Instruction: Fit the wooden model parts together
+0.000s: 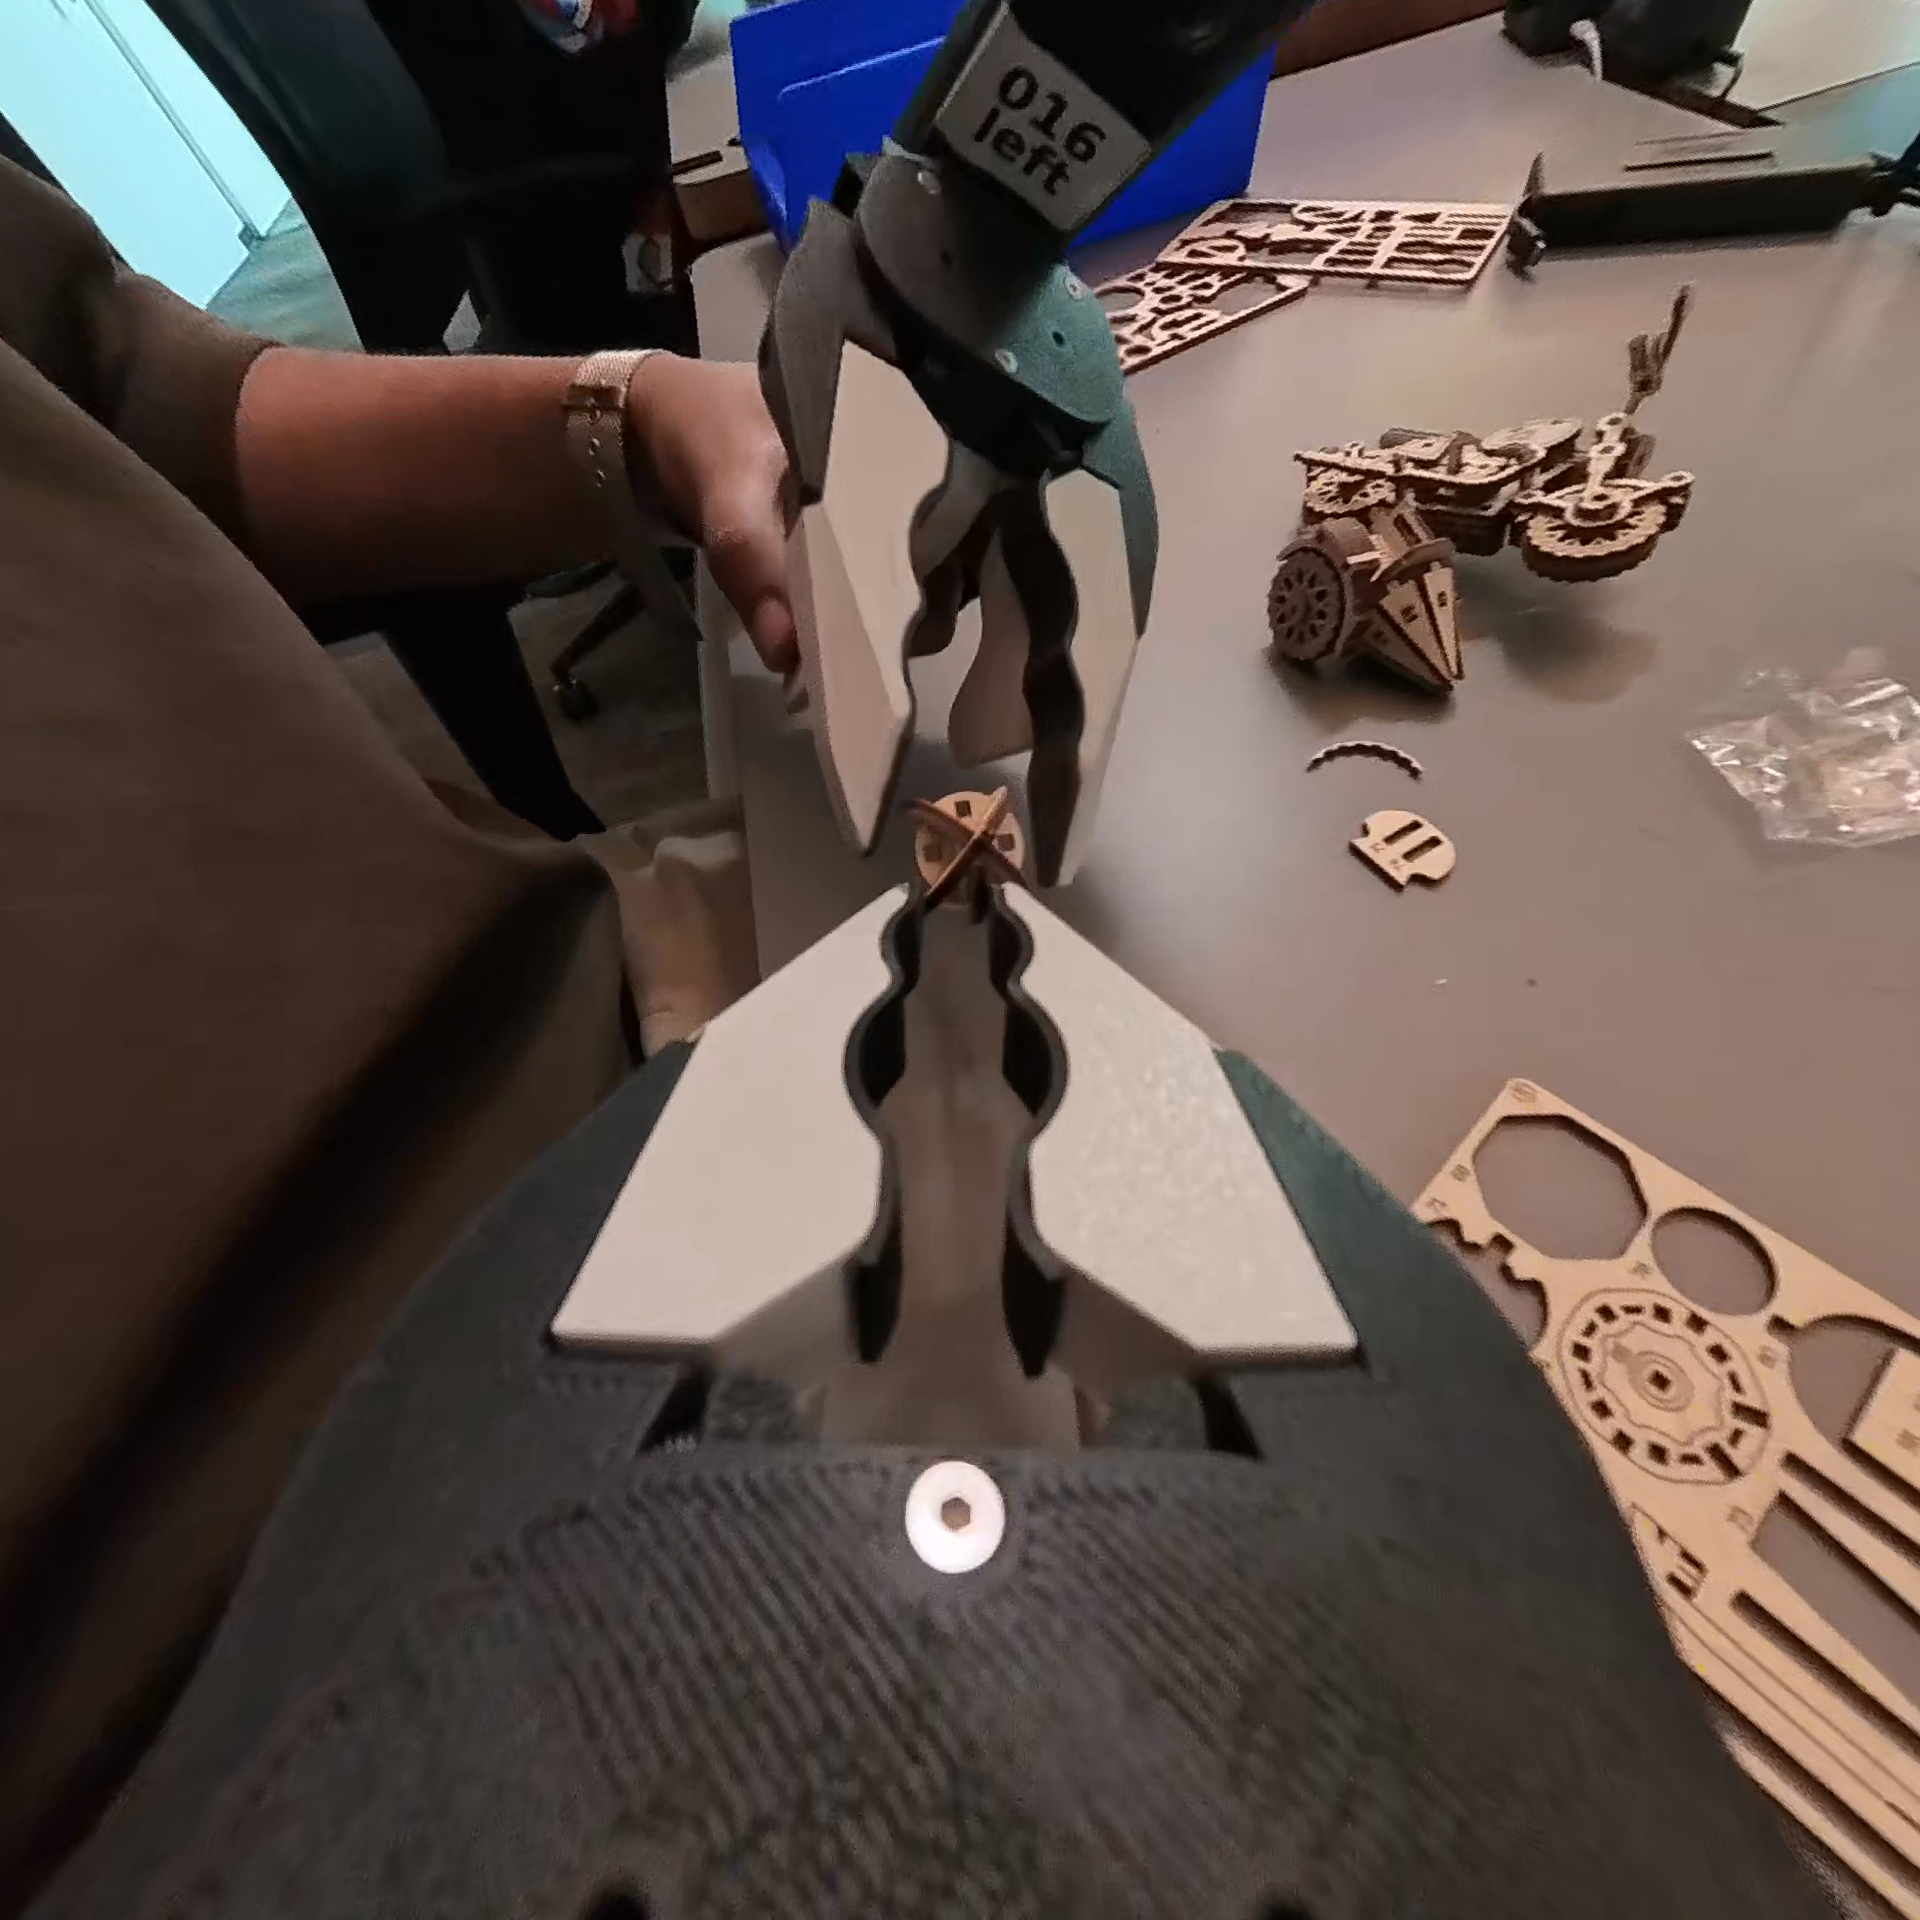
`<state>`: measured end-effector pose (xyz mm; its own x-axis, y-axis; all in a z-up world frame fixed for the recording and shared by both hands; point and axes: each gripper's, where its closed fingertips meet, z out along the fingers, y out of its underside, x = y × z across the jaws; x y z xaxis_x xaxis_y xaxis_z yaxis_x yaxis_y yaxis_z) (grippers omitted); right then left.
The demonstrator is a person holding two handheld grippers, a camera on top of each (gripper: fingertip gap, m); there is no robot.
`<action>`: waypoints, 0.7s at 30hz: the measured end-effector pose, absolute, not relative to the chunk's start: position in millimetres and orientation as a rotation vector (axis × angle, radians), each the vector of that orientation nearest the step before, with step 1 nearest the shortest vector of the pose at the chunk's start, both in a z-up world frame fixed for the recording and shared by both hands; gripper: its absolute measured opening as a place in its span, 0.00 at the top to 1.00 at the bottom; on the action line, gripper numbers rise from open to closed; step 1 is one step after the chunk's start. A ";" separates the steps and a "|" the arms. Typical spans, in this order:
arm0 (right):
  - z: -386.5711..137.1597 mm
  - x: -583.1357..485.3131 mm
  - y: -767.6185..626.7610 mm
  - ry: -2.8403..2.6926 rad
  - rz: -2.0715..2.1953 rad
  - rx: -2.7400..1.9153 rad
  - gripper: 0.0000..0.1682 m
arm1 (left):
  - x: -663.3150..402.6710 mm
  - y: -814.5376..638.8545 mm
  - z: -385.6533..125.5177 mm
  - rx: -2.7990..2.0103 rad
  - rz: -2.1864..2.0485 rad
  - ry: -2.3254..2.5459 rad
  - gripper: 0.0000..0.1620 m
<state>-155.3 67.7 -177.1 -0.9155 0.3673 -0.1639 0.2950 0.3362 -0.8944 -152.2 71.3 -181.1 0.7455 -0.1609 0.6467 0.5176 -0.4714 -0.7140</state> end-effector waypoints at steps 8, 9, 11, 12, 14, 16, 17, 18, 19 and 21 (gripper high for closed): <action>-164.8 -155.3 65.9 -2.457 1.710 -0.606 0.91 | -152.2 71.4 -172.8 -1.850 -0.864 -0.282 0.85; -161.2 -155.6 66.0 -2.440 1.724 -0.598 0.90 | -154.3 71.0 -170.5 -1.833 -0.866 -0.291 0.85; -153.5 -156.2 66.9 -2.398 1.749 -0.578 0.89 | -157.0 69.6 -163.2 -1.783 -0.891 -0.300 0.85; -150.1 -157.0 67.6 -2.375 1.753 -0.568 0.89 | -158.9 69.0 -159.3 -1.754 -0.905 -0.308 0.85; -142.8 -159.0 69.4 -2.320 1.749 -0.537 0.88 | -161.5 67.4 -150.1 -1.689 -0.940 -0.315 0.85; -133.2 -159.9 70.6 -2.250 1.739 -0.486 0.87 | -162.0 65.2 -139.0 -1.616 -0.986 -0.308 0.85; -127.6 -160.0 71.1 -2.209 1.728 -0.457 0.87 | -161.7 63.8 -132.8 -1.576 -1.014 -0.302 0.85; -122.1 -160.2 71.5 -2.168 1.710 -0.426 0.85 | -160.7 62.2 -125.8 -1.530 -1.048 -0.293 0.85; -116.8 -159.3 71.5 -2.130 1.687 -0.388 0.85 | -158.9 60.1 -117.5 -1.477 -1.090 -0.277 0.85; -106.8 -155.1 69.9 -2.059 1.642 -0.301 0.85 | -154.3 54.6 -100.9 -1.364 -1.193 -0.243 0.85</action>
